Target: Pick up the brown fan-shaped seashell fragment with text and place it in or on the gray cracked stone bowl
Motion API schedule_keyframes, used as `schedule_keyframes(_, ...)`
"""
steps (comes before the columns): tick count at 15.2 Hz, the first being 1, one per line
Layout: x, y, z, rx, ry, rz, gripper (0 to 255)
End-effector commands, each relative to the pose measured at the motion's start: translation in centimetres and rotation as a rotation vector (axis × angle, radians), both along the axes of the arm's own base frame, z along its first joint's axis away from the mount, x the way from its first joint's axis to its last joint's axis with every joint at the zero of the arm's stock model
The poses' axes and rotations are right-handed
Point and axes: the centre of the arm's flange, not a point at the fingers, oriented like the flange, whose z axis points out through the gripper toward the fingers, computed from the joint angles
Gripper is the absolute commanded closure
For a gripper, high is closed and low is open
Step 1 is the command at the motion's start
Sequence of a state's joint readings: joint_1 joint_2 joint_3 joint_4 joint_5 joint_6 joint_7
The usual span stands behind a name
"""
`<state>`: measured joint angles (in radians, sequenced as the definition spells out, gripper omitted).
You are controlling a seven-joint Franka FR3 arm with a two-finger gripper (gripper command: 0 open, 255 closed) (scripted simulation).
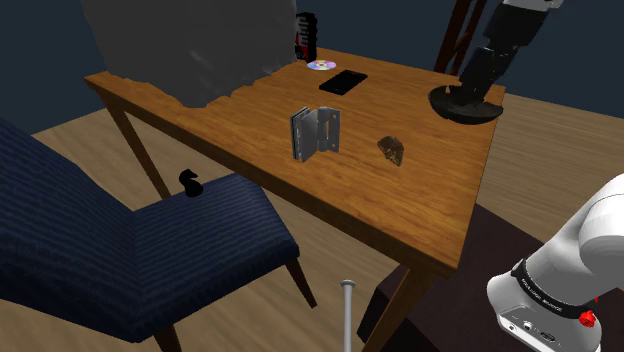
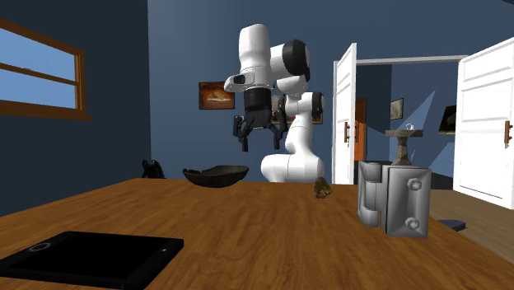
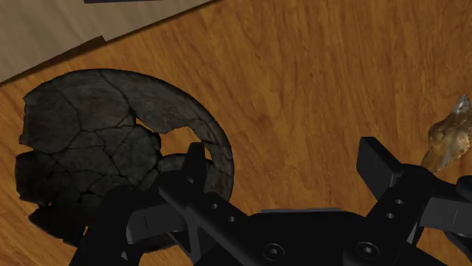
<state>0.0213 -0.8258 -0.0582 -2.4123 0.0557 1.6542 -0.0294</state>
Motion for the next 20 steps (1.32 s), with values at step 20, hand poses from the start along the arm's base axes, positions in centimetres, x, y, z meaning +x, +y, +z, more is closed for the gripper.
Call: schedule_keyframes(20, 4.8, 13.1, -7.5, 0.227, 0.002, -0.162, 0)
